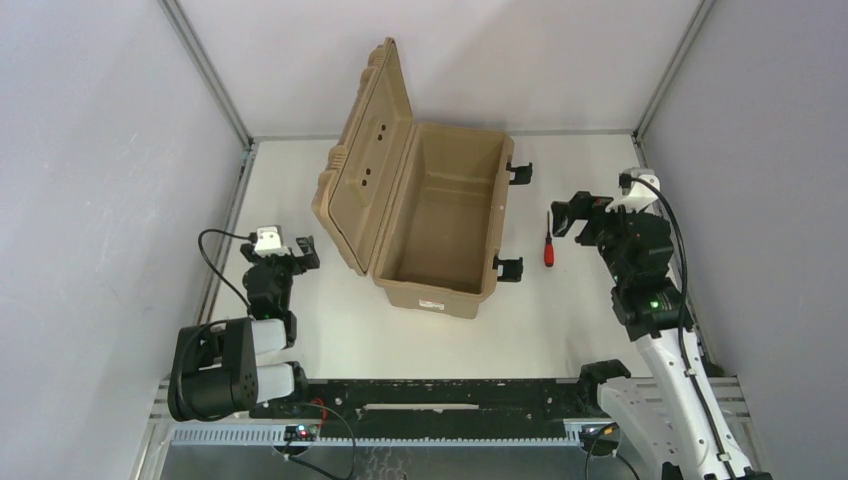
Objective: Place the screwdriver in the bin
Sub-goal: Pick up the screwdriver from the center of the board.
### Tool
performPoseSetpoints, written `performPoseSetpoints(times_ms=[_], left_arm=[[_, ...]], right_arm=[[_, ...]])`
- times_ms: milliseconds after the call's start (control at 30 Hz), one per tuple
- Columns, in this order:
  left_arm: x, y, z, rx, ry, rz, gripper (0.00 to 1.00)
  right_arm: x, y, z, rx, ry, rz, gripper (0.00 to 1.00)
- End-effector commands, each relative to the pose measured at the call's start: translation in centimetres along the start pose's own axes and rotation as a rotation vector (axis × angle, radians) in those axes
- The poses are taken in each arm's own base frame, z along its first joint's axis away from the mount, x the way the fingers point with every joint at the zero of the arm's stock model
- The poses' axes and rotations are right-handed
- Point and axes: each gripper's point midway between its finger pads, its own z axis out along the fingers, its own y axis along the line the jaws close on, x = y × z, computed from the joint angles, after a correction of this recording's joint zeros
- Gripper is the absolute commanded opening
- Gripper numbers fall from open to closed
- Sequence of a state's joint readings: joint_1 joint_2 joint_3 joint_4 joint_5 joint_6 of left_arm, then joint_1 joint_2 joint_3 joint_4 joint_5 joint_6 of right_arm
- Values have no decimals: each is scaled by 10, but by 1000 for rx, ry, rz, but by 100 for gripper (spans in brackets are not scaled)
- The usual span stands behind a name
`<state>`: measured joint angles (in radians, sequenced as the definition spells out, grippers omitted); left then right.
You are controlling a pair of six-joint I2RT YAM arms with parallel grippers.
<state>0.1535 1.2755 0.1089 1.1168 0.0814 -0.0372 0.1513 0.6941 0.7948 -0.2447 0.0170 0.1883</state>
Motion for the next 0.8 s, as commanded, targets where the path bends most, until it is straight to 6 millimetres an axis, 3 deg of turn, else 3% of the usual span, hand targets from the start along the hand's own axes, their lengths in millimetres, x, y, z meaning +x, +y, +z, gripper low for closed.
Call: performPoseSetpoints(times_ms=[0,133,367,600,767], left_arm=[[-29,-2,9,4,-86,6,100],[-29,-2,9,5,-85,7,100],[-29,-1,9,4,-85,8,100],[-29,-1,9,4,-85,6,100],[-29,-2,9,5,-85,7,100]], right_arm=[[-42,14,-6,-38,-86,-20,100],[-49,23,-9,-67,-38,-38,100],[-79,29,-10,-46,18,-61,100],[-88,22,11,39,147,-64,100],[-77,16,35,89,282,-65,100]])
